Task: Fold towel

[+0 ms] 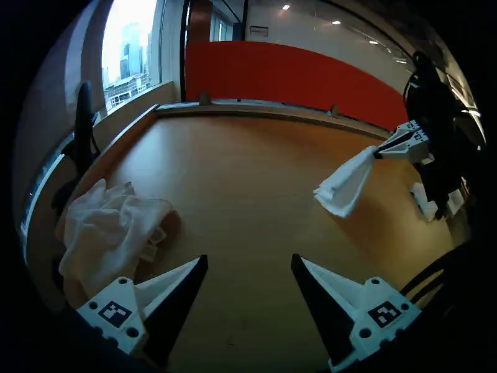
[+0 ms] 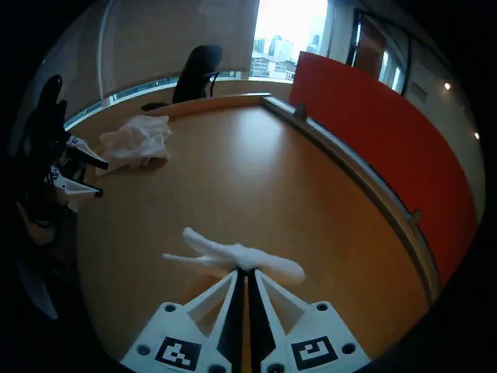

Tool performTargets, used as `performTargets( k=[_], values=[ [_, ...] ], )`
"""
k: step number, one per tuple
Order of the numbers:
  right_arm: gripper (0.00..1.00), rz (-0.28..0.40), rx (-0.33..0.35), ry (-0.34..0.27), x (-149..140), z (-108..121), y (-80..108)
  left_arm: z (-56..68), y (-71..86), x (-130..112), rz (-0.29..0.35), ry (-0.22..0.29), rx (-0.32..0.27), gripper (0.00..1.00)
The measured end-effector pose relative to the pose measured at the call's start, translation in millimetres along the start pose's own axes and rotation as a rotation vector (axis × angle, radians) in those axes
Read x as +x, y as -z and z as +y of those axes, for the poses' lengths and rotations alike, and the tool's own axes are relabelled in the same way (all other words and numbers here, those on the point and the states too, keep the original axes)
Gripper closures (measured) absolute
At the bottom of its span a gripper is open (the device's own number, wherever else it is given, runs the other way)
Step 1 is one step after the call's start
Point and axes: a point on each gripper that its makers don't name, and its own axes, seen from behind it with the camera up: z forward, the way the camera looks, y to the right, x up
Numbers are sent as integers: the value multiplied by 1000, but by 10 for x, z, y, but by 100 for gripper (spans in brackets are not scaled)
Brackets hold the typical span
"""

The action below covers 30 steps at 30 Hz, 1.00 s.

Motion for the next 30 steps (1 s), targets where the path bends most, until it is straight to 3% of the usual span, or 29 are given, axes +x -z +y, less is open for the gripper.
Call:
performTargets(
  k=[14, 30],
  values=[
    [96, 16, -38, -10, 24, 242, 260, 73, 47, 57, 12, -12, -18, 0],
    [97, -14, -87, -79, -451, 736, 751, 174, 15, 105, 0, -33, -26, 0]
  ],
)
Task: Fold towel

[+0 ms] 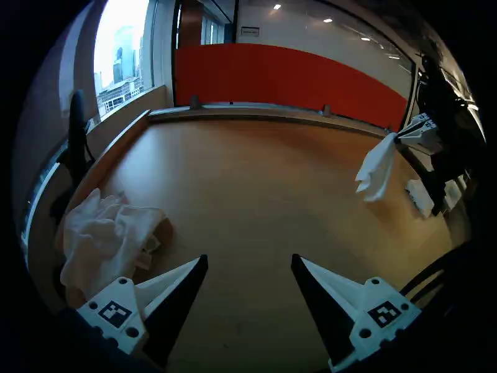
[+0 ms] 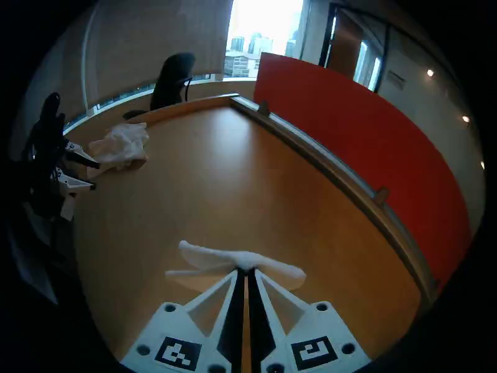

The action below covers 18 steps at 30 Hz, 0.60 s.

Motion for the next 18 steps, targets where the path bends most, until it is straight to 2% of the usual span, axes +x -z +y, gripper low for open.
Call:
performTargets(
  k=[11, 18],
  values=[
    [96, -22, -55, -50, -323, 564, 354, 82, -43, -7, -20, -16, 5, 0],
    [96, -55, -104, -80, -607, 954, 605, 177, -70, -7, -30, -17, 3, 0]
  ],
)
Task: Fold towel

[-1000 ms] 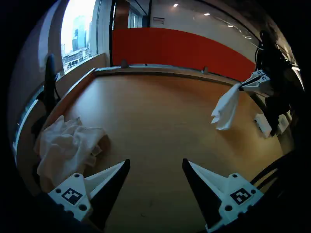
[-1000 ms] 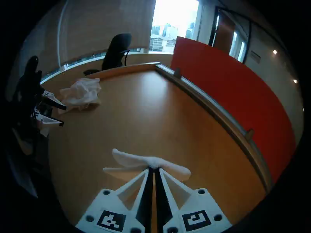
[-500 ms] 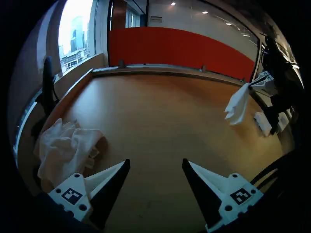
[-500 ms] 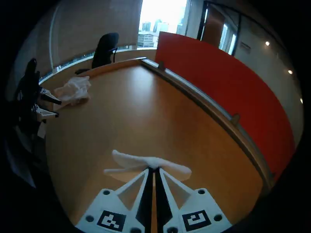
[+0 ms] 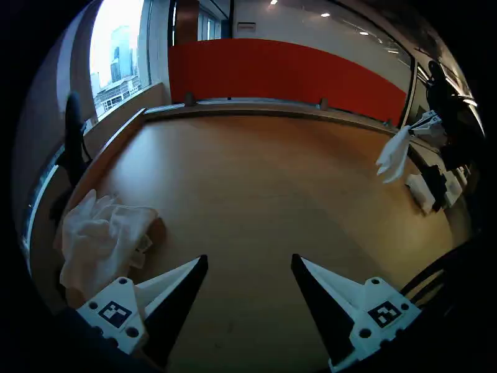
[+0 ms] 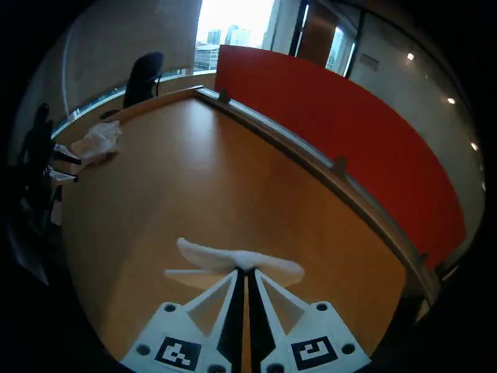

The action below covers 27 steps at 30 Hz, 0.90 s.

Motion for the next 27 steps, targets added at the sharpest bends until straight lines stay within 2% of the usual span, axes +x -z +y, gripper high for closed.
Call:
performTargets(
  k=[17, 27],
  values=[
    [97, -98, -113, -54, -662, 899, 391, 261, -66, 100, 0, -8, -4, 0],
    [97, -149, -161, -83, -984, 1288, 617, 370, -78, 96, -4, -12, 0, 0]
  ],
)
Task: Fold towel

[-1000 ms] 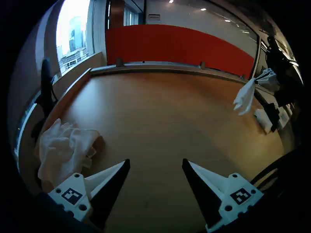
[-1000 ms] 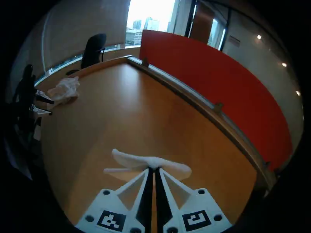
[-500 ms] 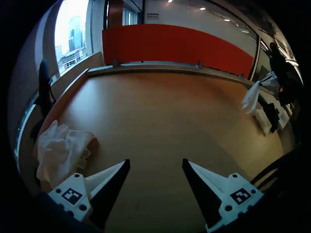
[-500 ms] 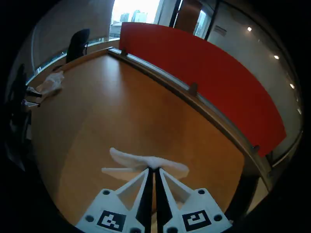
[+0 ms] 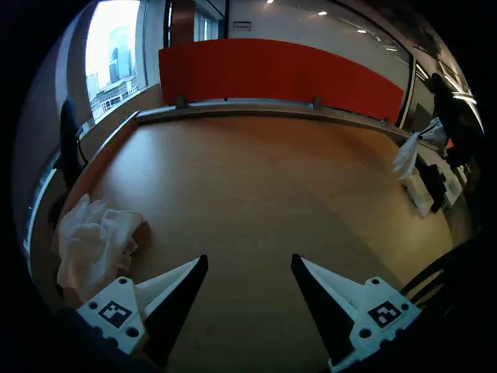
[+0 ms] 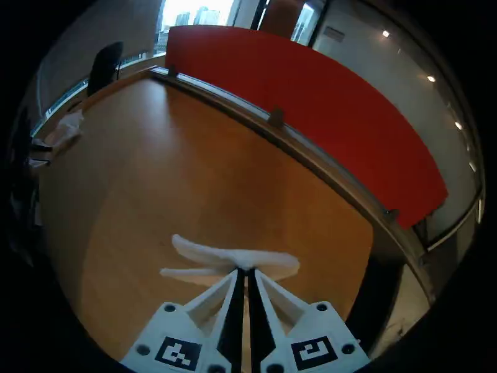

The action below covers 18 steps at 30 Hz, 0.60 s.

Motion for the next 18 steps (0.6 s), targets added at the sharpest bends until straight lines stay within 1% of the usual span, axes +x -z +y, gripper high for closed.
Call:
performTargets(
  k=[5, 8, 14, 18],
  values=[
    [97, -31, -21, -6, -152, 176, 49, 45, -12, 5, 0, -2, 0, 0],
    [97, -41, -27, -9, -217, 233, 75, 77, -15, 11, 0, -4, -2, 0],
    [97, -51, -36, -19, -348, 268, 108, 117, -26, 31, -1, -13, -4, 0],
    [97, -66, -47, -37, -535, 274, 157, 123, -23, 53, 2, -17, -2, 0]
  ],
)
